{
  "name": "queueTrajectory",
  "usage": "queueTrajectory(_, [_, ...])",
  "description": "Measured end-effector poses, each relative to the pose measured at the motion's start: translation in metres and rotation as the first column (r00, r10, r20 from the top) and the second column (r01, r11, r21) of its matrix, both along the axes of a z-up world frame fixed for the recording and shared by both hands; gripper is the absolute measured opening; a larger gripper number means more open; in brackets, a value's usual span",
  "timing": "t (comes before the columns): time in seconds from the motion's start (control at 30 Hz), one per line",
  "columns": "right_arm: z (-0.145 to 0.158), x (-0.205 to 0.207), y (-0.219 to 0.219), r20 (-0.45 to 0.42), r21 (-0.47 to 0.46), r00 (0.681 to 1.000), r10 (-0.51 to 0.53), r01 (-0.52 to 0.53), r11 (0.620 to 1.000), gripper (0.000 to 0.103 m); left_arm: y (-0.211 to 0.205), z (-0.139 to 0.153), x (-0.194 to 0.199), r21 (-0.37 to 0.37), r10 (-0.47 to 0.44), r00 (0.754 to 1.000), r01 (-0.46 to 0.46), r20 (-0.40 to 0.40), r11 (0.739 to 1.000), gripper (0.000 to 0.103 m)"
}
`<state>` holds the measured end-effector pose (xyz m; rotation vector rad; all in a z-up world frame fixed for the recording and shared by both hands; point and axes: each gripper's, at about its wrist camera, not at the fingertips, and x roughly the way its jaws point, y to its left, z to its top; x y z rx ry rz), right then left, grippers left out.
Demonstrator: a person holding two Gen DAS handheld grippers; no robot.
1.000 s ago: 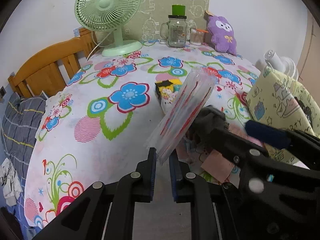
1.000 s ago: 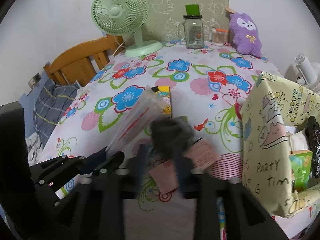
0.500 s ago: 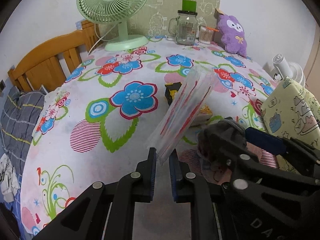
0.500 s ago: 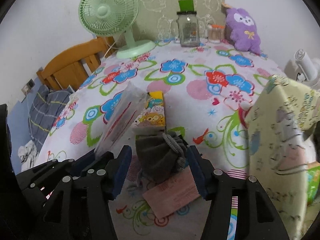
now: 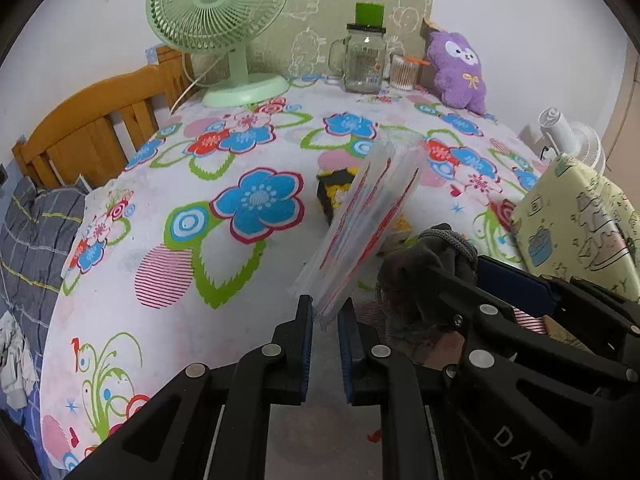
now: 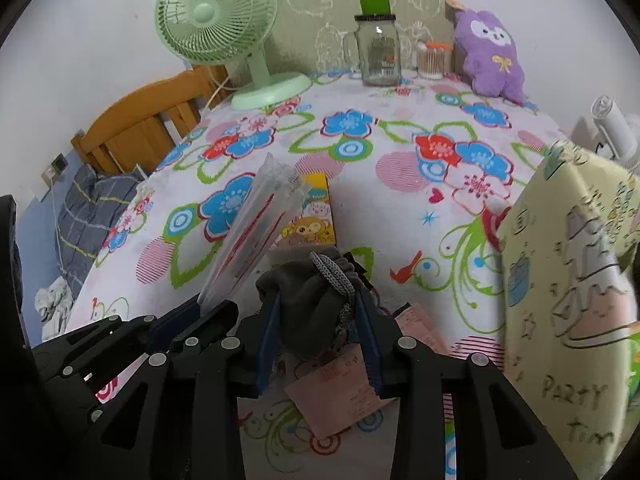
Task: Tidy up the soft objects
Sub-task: 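Lift the straw pack with the left tool while the right tool holds the glove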
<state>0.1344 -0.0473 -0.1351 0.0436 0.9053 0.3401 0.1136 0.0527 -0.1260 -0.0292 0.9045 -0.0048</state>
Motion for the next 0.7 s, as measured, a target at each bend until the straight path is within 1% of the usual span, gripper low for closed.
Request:
queueTrajectory(0.33, [0.033, -0.018, -0.011, 0.073, 0.015, 0.997, -0.006, 0.005, 1.0, 0.04, -0.012, 0.032, -0.015, 0.001, -0.011, 0.997, 0.011, 0.071, 1.0, 0.01])
queueTrajectory(0.7, [0.072, -0.039, -0.031, 0.16, 0.032, 0.987, -0.025, 0.021, 0.999, 0.04, -0.031, 0.068, -0.03, 0.0, -0.037, 0.988, 0.038, 0.153, 0.999, 0.01])
